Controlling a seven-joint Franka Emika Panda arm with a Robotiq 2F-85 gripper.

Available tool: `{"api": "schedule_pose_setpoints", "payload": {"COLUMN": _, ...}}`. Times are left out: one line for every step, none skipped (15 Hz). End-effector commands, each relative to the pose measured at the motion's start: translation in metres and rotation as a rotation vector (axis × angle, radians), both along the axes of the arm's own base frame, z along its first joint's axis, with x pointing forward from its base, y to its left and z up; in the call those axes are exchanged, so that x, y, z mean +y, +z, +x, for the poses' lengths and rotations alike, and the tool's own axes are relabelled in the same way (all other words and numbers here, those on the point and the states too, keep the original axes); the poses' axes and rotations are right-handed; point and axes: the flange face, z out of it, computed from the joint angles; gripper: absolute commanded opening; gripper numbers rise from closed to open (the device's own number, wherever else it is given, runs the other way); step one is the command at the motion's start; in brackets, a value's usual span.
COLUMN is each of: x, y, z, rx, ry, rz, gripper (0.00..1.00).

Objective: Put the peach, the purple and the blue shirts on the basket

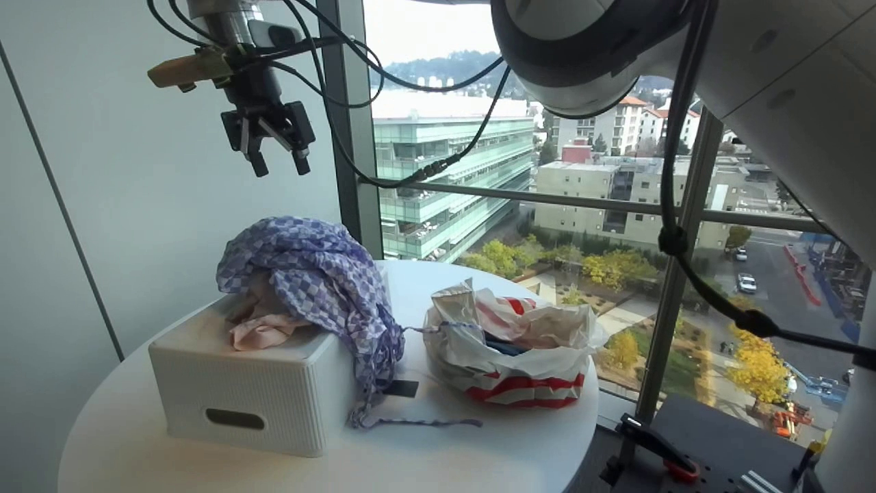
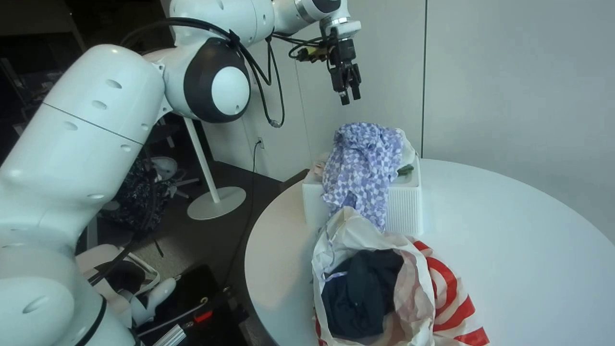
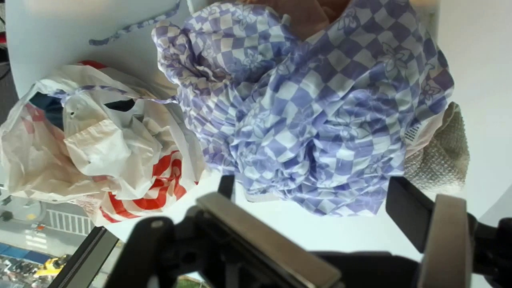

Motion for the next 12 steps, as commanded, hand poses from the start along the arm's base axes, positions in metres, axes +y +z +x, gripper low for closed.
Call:
{"api": "schedule_pose_setpoints", "payload": {"x": -0.062, "y": 0.038, "z": -0.017, "rx": 0.107, "ry": 0.055, "rz": 0.093, "gripper": 1.0}}
{"api": "schedule_pose_setpoints", "payload": {"x": -0.084, "y": 0.039, "z": -0.02, "rx": 0.143, "ry": 0.024, "rz": 0.095, "gripper": 1.0}}
{"api": "schedule_pose_setpoints", "payload": {"x": -0.105, "y": 0.04, "z": -0.023, "rx": 0.172, "ry": -0.009, "rz": 0.098, "gripper": 1.0}}
{"api": "schedule_pose_setpoints", "payload": {"x": -0.128, "y": 0.036, "z": -0.026, "rx": 0.201, "ry": -0.069, "rz": 0.08, "gripper": 1.0}}
{"api": "schedule_pose_setpoints", "payload": {"x": -0.15, "y": 0.032, "z": -0.028, "rx": 0.227, "ry": -0.117, "rz": 0.066, "gripper": 1.0}}
{"api": "schedule_pose_setpoints", "payload": {"x": -0.172, "y": 0.023, "z": -0.032, "rx": 0.268, "ry": -0.162, "rz": 0.04, "gripper": 1.0}}
{"api": "schedule_pose_setpoints", "payload": {"x": -0.193, "y": 0.014, "z": -0.037, "rx": 0.313, "ry": -0.185, "rz": 0.024, "gripper": 1.0}}
{"api": "schedule_pose_setpoints", "payload": {"x": -0.214, "y": 0.003, "z": -0.041, "rx": 0.35, "ry": -0.216, "rz": 0.008, "gripper": 1.0}}
{"api": "schedule_pose_setpoints", "payload": {"x": -0.233, "y": -0.007, "z": -0.046, "rx": 0.384, "ry": -0.236, "rz": 0.006, "gripper": 1.0}}
{"api": "schedule_pose_setpoints", "payload": {"x": -0.252, "y": -0.019, "z": -0.052, "rx": 0.42, "ry": -0.239, "rz": 0.006, "gripper": 1.0}}
{"api": "schedule_pose_setpoints", "payload": {"x": -0.272, "y": -0.03, "z": -0.057, "rx": 0.436, "ry": -0.249, "rz": -0.01, "gripper": 1.0}}
{"api": "schedule_pose_setpoints", "payload": {"x": -0.251, "y": -0.025, "z": -0.036, "rx": 0.397, "ry": -0.248, "rz": 0.013, "gripper": 1.0}}
